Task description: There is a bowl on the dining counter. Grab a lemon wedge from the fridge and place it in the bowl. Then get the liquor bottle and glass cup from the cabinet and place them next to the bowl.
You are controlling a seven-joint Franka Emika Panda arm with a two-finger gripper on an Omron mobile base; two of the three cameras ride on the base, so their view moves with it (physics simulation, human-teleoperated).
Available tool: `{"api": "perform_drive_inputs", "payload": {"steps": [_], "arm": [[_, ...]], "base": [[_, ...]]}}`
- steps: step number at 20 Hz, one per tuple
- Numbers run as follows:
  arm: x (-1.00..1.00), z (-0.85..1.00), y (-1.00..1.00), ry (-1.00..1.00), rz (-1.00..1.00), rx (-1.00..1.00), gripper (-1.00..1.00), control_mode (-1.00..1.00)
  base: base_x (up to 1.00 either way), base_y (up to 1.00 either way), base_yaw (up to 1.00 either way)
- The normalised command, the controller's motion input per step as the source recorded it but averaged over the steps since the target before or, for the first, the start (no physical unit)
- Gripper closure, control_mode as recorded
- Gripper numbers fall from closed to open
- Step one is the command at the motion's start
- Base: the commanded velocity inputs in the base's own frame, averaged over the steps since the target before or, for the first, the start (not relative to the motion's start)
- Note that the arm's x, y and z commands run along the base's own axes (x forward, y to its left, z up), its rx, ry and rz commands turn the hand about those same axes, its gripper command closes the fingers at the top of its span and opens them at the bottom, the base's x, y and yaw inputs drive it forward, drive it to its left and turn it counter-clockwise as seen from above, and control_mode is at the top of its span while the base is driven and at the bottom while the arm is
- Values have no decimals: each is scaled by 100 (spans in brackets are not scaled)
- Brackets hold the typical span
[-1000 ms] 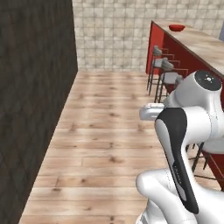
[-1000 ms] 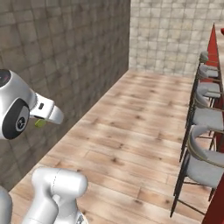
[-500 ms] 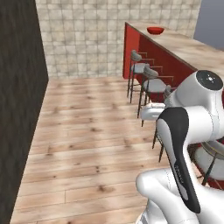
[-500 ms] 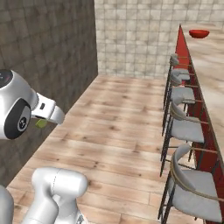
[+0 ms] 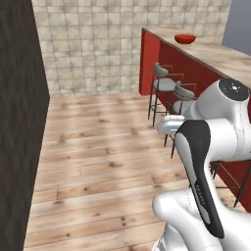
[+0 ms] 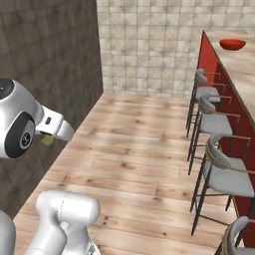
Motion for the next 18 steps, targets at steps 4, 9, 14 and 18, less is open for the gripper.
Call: {"api": "perform_drive_inputs", "payload": {"steps": [4, 9, 14, 18], "arm": [[0, 0, 0, 0, 0, 0, 100, 100], [0, 0, 0, 0, 0, 0, 100, 100], [0, 0, 0, 0, 0, 0, 100, 100], [0, 0, 0, 0, 0, 0, 100, 100]], "base": [[100, 26, -1], [100, 18, -2], [100, 24, -3], [100, 27, -3]]}}
